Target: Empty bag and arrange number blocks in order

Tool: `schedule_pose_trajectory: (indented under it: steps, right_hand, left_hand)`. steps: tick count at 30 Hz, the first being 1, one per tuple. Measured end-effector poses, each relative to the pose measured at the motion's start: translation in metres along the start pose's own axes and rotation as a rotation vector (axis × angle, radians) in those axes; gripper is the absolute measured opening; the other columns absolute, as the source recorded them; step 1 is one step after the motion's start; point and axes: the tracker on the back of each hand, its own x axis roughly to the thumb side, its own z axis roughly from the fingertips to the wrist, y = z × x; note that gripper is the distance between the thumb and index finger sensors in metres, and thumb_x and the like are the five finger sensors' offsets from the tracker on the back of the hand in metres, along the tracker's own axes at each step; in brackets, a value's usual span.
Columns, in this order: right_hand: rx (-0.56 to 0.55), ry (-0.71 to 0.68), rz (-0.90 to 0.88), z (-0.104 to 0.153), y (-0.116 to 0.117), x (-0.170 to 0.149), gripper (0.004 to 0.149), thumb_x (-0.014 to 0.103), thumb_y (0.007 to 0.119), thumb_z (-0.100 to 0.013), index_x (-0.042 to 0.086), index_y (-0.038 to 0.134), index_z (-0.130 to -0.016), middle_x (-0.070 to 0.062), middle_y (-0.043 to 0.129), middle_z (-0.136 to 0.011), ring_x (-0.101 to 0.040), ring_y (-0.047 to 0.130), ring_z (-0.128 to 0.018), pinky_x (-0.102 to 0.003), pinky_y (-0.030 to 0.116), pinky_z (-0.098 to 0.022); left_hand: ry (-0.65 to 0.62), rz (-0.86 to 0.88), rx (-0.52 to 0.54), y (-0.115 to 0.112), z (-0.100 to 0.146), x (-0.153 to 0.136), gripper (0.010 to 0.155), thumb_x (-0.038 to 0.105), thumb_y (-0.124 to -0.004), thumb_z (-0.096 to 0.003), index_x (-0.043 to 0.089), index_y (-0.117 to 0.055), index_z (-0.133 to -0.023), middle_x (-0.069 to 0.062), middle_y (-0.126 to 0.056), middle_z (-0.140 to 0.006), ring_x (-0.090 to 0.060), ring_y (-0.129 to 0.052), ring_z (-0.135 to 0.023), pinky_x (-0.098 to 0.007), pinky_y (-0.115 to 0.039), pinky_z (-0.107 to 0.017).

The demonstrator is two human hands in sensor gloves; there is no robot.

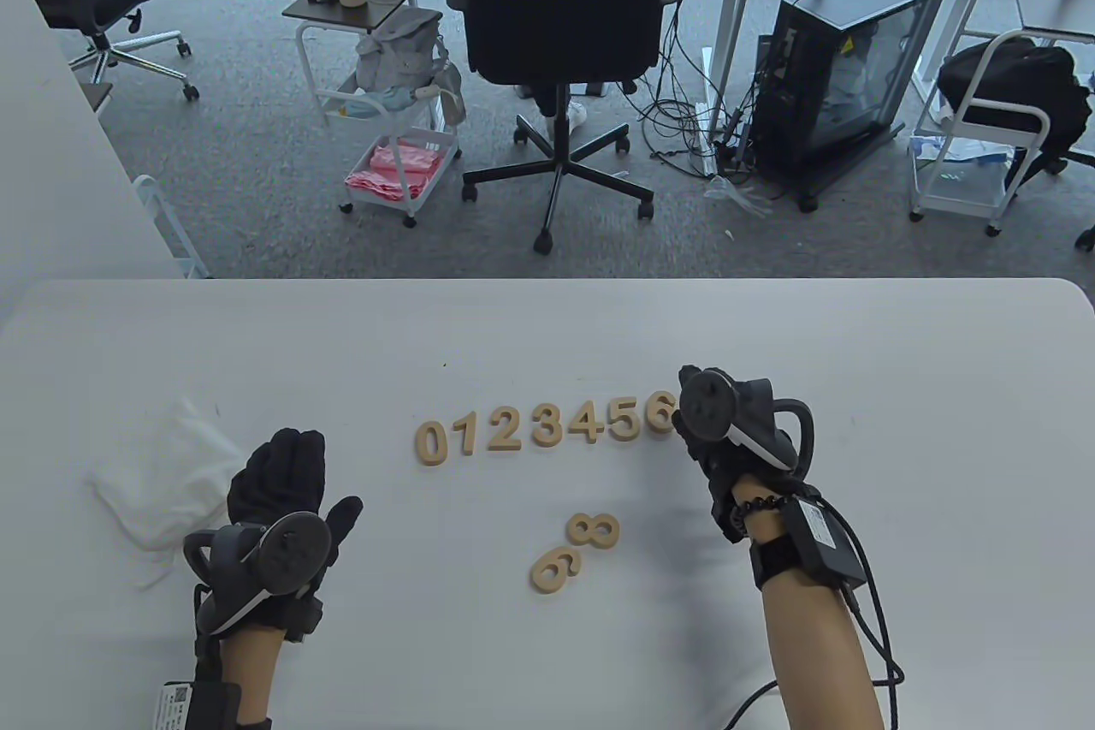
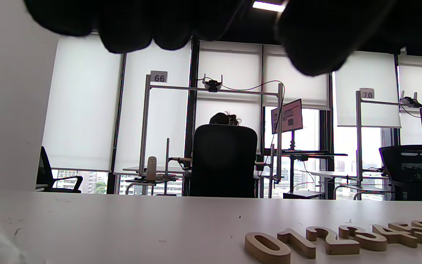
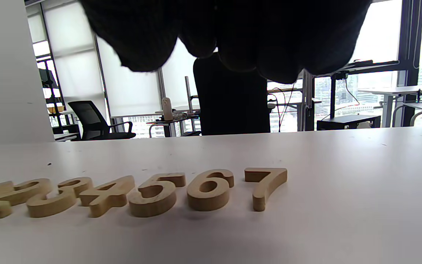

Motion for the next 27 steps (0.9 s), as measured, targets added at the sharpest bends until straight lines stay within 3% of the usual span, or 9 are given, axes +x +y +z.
schedule_pose_trajectory:
  steps: [6, 11, 17, 23, 27]
  right_hand:
    - [-0.072, -0.081, -0.043, 0.042, -0.015, 0.027, 0.057, 0.036, 0.081, -0.05, 0.015, 0.069, -0.102, -0.02, 0.07, -0.105, -0.049, 0.08, -0.09, -0.06, 0.075, -0.068]
    - [-0.068, -0.137, -0.059, 0.067, -0.008, 0.055, 0.058, 0.037, 0.082, -0.05, 0.016, 0.069, -0.102, -0.024, 0.066, -0.107, -0.052, 0.078, -0.091, -0.062, 0.074, -0.068]
    - [0.016, -0.177, -0.043, 0.074, 0.028, 0.079, 0.059, 0.034, 0.083, -0.05, 0.017, 0.067, -0.104, -0.023, 0.064, -0.109, -0.052, 0.076, -0.092, -0.063, 0.072, -0.068]
    - [0.18, -0.203, 0.031, 0.068, 0.067, 0.087, 0.06, 0.032, 0.083, -0.05, 0.02, 0.063, -0.105, -0.019, 0.061, -0.112, -0.053, 0.073, -0.094, -0.064, 0.07, -0.069]
    - [0.216, -0.214, 0.055, 0.067, 0.079, 0.089, 0.06, 0.031, 0.082, -0.05, 0.022, 0.062, -0.106, -0.018, 0.061, -0.112, -0.053, 0.073, -0.094, -0.065, 0.069, -0.069]
  left_hand:
    - [-0.006, -0.002, 0.006, -0.001, 0.001, 0.001, 0.083, 0.049, -0.079, -0.0488, 0.002, -0.051, -0.111, -0.032, -0.052, -0.112, -0.06, -0.066, -0.098, -0.074, -0.059, -0.068]
    - [-0.015, -0.005, 0.002, -0.001, 0.001, 0.003, 0.083, 0.05, -0.079, -0.0487, 0.002, -0.051, -0.111, -0.032, -0.052, -0.112, -0.06, -0.066, -0.098, -0.074, -0.06, -0.067]
    - [-0.026, -0.009, -0.002, -0.003, 0.001, 0.007, 0.083, 0.05, -0.079, -0.0487, 0.002, -0.051, -0.111, -0.032, -0.052, -0.112, -0.06, -0.067, -0.098, -0.074, -0.06, -0.067]
    - [-0.028, -0.009, -0.003, -0.003, 0.001, 0.008, 0.083, 0.05, -0.079, -0.0487, 0.002, -0.051, -0.111, -0.032, -0.052, -0.112, -0.06, -0.067, -0.098, -0.074, -0.059, -0.068]
    - [-0.026, -0.008, -0.003, -0.003, 0.001, 0.008, 0.083, 0.049, -0.08, -0.0488, 0.002, -0.051, -0.111, -0.032, -0.052, -0.112, -0.06, -0.067, -0.098, -0.074, -0.06, -0.068]
